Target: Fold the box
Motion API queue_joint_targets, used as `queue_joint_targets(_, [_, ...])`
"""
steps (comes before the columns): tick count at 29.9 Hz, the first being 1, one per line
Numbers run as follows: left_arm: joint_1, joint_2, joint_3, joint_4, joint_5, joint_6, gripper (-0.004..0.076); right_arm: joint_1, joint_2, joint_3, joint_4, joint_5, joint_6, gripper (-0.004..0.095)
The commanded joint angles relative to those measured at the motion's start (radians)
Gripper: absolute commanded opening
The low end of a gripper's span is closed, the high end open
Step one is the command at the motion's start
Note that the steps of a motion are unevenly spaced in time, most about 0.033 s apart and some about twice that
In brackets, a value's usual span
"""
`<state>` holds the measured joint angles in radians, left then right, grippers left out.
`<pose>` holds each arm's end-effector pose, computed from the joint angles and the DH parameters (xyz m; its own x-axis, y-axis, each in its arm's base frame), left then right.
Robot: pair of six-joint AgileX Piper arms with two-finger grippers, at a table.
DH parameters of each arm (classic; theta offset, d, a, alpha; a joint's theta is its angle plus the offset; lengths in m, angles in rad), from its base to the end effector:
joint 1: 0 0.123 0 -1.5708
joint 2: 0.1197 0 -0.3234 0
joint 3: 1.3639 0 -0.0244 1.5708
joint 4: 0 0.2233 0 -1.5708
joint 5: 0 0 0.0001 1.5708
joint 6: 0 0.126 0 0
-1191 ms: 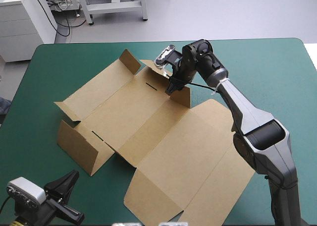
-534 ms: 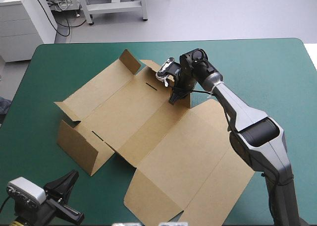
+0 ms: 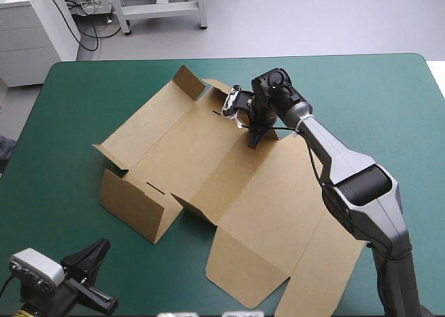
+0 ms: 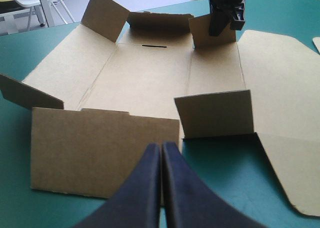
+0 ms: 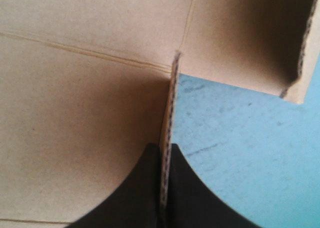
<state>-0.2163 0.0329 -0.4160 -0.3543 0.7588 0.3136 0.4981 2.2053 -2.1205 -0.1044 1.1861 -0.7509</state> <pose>-0.0195 -0.0265 0.2640 -0.2252 0.1005 -0.9691 0.4461 0.8949 -0.0108 0.4382 0.2244 0.2676 -0.2570 -0.9448 -0.2034 -0.8895 0.3135 -0.3324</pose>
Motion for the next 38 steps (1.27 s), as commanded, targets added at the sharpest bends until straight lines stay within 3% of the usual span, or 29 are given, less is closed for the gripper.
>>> queue_joint_targets(1, [-0.002, 0.016, -0.021, -0.017, -0.079, 0.001, -0.0008, -0.003, -0.084, -0.031, 0.043, -0.017, -0.142, -0.002])
queue_joint_targets(6, [-0.002, 0.016, -0.021, -0.017, -0.079, 0.001, -0.0008, 0.007, -0.095, -0.036, 0.208, -0.017, -0.303, -0.0022])
queue_joint_targets(15, [-0.002, 0.016, -0.021, -0.017, -0.079, 0.001, -0.0008, 0.114, -0.095, -0.036, 0.194, -0.017, -0.495, -0.0022])
queue_joint_targets(23, [-0.002, 0.016, -0.021, -0.017, -0.079, 0.001, -0.0008, 0.101, -0.078, -0.036, 0.075, -0.033, -0.456, -0.0022])
queue_joint_targets(34, [-0.002, 0.016, -0.021, -0.024, -0.079, 0.001, -0.0008, 0.059, -0.028, -0.036, 0.075, -0.161, -0.44, -0.0022])
queue_joint_targets(38, [-0.002, 0.016, -0.021, -0.028, -0.079, 0.001, -0.0008, 0.059, -0.02, -0.036, 0.075, -0.234, -0.368, 0.0])
